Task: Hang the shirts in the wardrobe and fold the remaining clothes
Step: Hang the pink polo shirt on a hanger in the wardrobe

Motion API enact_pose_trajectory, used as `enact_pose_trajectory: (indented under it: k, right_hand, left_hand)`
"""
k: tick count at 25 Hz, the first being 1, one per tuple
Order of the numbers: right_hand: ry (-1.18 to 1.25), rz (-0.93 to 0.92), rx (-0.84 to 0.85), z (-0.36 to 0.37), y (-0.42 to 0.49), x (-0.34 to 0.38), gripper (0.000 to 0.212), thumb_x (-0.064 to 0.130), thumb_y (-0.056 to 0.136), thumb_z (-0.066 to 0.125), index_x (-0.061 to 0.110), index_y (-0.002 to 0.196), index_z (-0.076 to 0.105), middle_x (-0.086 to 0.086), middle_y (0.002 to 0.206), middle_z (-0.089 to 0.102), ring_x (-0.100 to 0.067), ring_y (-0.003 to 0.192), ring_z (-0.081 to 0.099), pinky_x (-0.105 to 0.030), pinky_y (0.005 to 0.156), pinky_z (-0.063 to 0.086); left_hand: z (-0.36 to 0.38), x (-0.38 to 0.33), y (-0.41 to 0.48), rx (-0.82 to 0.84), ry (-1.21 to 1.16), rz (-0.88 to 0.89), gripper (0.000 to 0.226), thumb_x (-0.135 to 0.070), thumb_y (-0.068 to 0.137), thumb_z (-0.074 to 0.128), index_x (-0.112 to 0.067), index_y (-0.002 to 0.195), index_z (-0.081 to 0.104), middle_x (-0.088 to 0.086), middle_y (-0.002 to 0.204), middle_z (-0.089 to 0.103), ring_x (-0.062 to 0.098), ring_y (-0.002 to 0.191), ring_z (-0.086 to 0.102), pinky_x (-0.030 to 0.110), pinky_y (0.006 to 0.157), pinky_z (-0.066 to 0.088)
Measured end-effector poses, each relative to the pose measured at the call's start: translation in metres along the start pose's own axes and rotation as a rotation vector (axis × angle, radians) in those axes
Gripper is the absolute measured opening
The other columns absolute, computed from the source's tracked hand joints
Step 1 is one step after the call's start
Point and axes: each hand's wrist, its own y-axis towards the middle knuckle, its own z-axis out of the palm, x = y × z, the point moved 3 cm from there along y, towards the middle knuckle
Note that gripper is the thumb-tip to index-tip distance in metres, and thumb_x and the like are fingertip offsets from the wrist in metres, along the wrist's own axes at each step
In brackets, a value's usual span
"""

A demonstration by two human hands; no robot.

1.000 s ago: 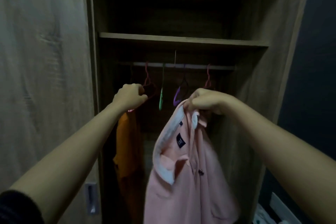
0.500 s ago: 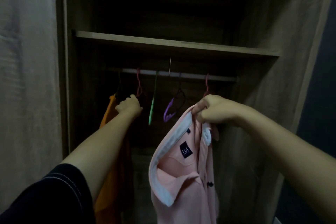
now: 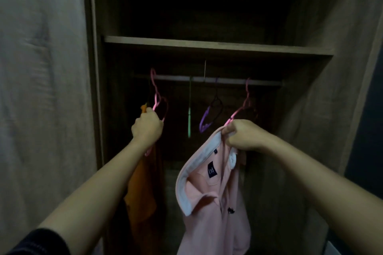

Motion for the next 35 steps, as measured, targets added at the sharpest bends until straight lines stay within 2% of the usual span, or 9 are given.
enact_pose_trajectory:
  k: [4, 9, 13, 16, 19, 24, 27, 31, 35]
  right_hand:
    - [-0.019, 0.03, 0.096, 0.055, -0.004, -0.003, 0.029, 0.005, 0.078, 0.05, 0.007, 0.096, 0.072, -0.014, 0.099, 0.068, -0.026, 0.089, 0.063, -0.033, 0.073, 0.051]
    - [-0.01, 0.098, 0.099, 0.104, -0.008, 0.004, 0.025, 0.005, 0.076, 0.05, 0.007, 0.089, 0.071, -0.012, 0.088, 0.066, -0.027, 0.08, 0.064, -0.029, 0.059, 0.046]
    - [-0.104, 0.12, 0.07, 0.123, -0.013, 0.004, 0.033, 0.014, 0.067, 0.05, 0.009, 0.093, 0.07, -0.017, 0.102, 0.063, -0.033, 0.091, 0.063, -0.031, 0.067, 0.047]
    - [-0.154, 0.134, 0.042, 0.121, -0.024, 0.012, 0.035, 0.013, 0.072, 0.055, 0.01, 0.105, 0.066, -0.016, 0.115, 0.056, -0.033, 0.108, 0.057, -0.034, 0.084, 0.049]
    - [-0.18, 0.14, 0.0, 0.109, -0.036, 0.024, 0.042, 0.011, 0.077, 0.055, 0.011, 0.119, 0.059, -0.015, 0.127, 0.048, -0.034, 0.118, 0.05, -0.038, 0.099, 0.044]
    - [-0.224, 0.012, 0.007, 0.106, -0.051, 0.059, 0.041, 0.015, 0.083, 0.059, 0.017, 0.124, 0.056, -0.003, 0.139, 0.036, -0.035, 0.116, 0.045, -0.04, 0.096, 0.045]
    - [-0.22, 0.102, -0.079, 0.094, -0.056, 0.06, 0.041, 0.014, 0.085, 0.058, 0.012, 0.125, 0.052, -0.002, 0.143, 0.032, -0.035, 0.118, 0.04, -0.038, 0.098, 0.042]
    - [-0.256, 0.187, -0.061, 0.068, -0.068, 0.041, 0.048, 0.014, 0.081, 0.061, 0.011, 0.128, 0.05, -0.005, 0.145, 0.031, -0.037, 0.119, 0.04, -0.039, 0.098, 0.041]
    - [-0.372, -0.088, 0.0, 0.072, -0.081, 0.083, 0.051, 0.011, 0.078, 0.058, 0.012, 0.128, 0.051, -0.001, 0.144, 0.034, -0.033, 0.115, 0.042, -0.037, 0.096, 0.044]
  left_hand:
    - [-0.026, 0.055, -0.058, -0.042, -0.02, 0.035, 0.017, -0.024, 0.095, 0.038, -0.007, 0.094, 0.039, 0.012, 0.085, 0.057, 0.04, 0.08, 0.06, 0.04, 0.065, 0.044]
    - [-0.064, 0.124, -0.102, -0.009, 0.095, 0.075, 0.031, -0.033, 0.099, 0.037, -0.004, 0.099, 0.046, 0.028, 0.091, 0.061, 0.049, 0.086, 0.058, 0.044, 0.065, 0.039]
    - [-0.094, 0.175, -0.14, -0.066, 0.051, 0.192, 0.03, -0.03, 0.096, 0.046, -0.002, 0.086, 0.054, 0.027, 0.069, 0.063, 0.05, 0.07, 0.059, 0.041, 0.056, 0.037]
    - [-0.113, 0.205, -0.166, -0.072, -0.039, 0.276, 0.022, -0.019, 0.093, 0.056, -0.007, 0.075, 0.053, 0.019, 0.051, 0.057, 0.044, 0.052, 0.056, 0.03, 0.051, 0.031]
    - [-0.123, 0.221, -0.182, 0.002, -0.08, 0.428, 0.023, -0.034, 0.09, 0.051, -0.02, 0.076, 0.041, 0.012, 0.047, 0.052, 0.037, 0.048, 0.053, 0.024, 0.049, 0.03]
    - [-0.11, 0.207, -0.2, 0.044, -0.103, 0.595, 0.024, -0.042, 0.088, 0.04, -0.023, 0.075, 0.042, 0.001, 0.045, 0.049, 0.022, 0.039, 0.05, 0.024, 0.04, 0.031]
    - [-0.103, 0.2, -0.206, 0.04, -0.137, 0.617, 0.025, -0.046, 0.091, 0.038, -0.025, 0.077, 0.042, -0.012, 0.047, 0.037, 0.018, 0.046, 0.052, 0.01, 0.038, 0.022]
    - [-0.111, 0.198, -0.21, 0.035, -0.234, 0.639, 0.034, -0.055, 0.094, 0.029, -0.028, 0.081, 0.046, -0.017, 0.047, 0.037, 0.004, 0.051, 0.053, 0.006, 0.043, 0.032]
    - [-0.102, 0.178, -0.211, -0.019, -0.172, 0.707, 0.038, -0.056, 0.096, 0.022, -0.028, 0.085, 0.046, -0.003, 0.05, 0.054, 0.009, 0.04, 0.052, 0.02, 0.042, 0.036]
